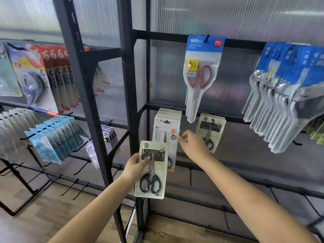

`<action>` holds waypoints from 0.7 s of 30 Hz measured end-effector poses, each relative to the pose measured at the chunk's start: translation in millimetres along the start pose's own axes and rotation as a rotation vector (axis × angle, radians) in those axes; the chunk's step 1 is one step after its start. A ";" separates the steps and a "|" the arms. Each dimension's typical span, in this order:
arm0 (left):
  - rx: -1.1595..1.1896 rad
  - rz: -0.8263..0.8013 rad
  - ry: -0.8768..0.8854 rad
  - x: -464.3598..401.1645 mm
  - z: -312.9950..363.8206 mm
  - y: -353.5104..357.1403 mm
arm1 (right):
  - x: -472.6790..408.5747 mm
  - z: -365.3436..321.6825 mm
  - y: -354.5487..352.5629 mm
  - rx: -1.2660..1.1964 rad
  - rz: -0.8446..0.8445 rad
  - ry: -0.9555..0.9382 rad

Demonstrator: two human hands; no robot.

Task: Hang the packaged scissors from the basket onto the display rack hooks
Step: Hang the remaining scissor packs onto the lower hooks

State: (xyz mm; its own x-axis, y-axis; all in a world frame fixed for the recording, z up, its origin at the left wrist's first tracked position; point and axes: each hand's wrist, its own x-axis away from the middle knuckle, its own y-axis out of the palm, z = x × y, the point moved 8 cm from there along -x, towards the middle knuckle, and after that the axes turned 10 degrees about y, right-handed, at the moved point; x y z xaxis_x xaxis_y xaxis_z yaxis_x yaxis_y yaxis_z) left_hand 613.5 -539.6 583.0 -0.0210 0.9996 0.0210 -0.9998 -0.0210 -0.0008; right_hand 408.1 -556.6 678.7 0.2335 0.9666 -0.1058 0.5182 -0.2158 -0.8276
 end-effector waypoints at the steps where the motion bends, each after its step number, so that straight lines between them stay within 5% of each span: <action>1: -0.012 -0.020 0.010 0.2 0.7 8.8 | 2.2 2.6 -2.9 -0.062 -0.043 -0.004; 6: -0.024 -0.170 0.036 0.4 -1.1 63.1 | 11.1 25.3 -23.7 -0.186 -0.136 -0.002; 21: 0.032 -0.373 0.035 10.0 -11.8 189.4 | 25.5 130.5 -69.5 -0.198 -0.058 0.185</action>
State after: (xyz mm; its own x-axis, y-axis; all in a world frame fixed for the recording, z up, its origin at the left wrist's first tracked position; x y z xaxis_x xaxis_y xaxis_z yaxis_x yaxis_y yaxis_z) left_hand 423.9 -533.4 571.3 0.3441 0.9387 -0.0204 -0.9382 0.3446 0.0321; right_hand 270.7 -498.9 661.6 0.3356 0.9403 0.0559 0.6816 -0.2015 -0.7035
